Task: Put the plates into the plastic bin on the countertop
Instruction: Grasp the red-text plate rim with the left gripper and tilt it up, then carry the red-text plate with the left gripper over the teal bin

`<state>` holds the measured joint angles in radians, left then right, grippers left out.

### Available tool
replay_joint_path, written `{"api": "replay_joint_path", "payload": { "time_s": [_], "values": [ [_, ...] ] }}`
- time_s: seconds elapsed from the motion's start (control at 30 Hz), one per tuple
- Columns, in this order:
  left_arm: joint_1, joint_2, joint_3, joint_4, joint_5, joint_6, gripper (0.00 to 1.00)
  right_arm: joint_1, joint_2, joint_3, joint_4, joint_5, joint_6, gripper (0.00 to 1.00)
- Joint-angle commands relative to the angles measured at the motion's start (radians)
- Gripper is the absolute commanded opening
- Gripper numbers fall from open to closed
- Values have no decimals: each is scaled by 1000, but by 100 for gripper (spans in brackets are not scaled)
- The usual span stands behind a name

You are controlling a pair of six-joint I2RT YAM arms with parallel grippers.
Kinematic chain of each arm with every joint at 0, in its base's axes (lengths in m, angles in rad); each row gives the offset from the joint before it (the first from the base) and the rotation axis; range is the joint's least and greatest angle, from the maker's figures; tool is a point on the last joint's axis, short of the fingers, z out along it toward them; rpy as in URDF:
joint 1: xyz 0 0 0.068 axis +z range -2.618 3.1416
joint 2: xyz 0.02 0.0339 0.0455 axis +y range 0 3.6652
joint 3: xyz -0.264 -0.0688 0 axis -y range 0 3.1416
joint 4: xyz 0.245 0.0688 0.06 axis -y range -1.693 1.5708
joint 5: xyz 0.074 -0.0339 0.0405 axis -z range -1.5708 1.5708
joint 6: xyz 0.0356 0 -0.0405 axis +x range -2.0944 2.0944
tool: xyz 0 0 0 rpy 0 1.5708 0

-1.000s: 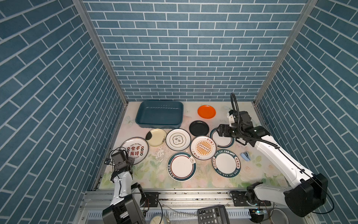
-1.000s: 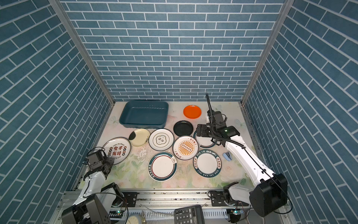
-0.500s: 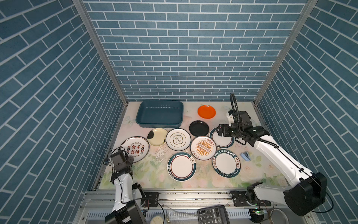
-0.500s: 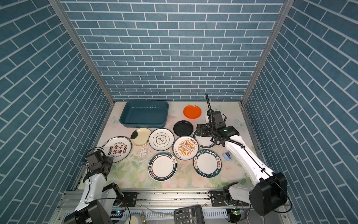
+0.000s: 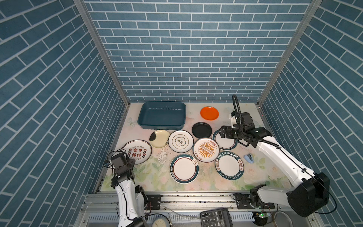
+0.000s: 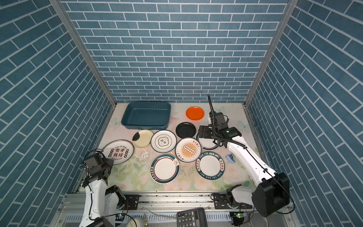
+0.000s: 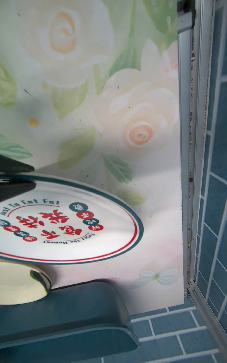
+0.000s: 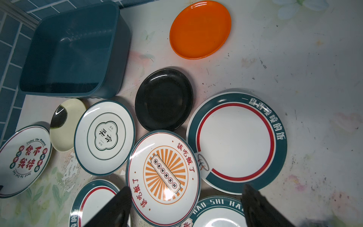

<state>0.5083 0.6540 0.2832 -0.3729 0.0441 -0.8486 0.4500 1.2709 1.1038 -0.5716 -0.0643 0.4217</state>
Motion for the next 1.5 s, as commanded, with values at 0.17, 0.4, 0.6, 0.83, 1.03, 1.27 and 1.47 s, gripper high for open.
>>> {"api": "replay_joint_path", "payload": {
  "time_s": [0.17, 0.4, 0.6, 0.83, 1.03, 1.27, 1.47],
  "values": [
    [-1, -53, 82, -179, 5, 20, 0, 5, -14, -26, 24, -5, 8, 88],
    [-2, -108, 157, -250, -37, 33, 0, 5, -53, -77, 96, -48, 10, 89],
    [-1, -96, 241, -297, -35, 64, 0, 3, -99, -138, 153, -69, 32, 90],
    [-1, -73, 350, -330, 18, 69, 0, 4, -148, -194, 178, -52, 29, 91],
    [-3, -57, 451, -333, 85, 40, 0, 4, -177, -242, 209, -2, 32, 91],
    [-24, 48, 586, -321, 186, 27, 0, 4, -205, -284, 236, -44, 56, 91],
    [-207, 116, 670, -276, 48, 13, 0, 4, -219, -317, 246, -29, 65, 91]
  ]
}}
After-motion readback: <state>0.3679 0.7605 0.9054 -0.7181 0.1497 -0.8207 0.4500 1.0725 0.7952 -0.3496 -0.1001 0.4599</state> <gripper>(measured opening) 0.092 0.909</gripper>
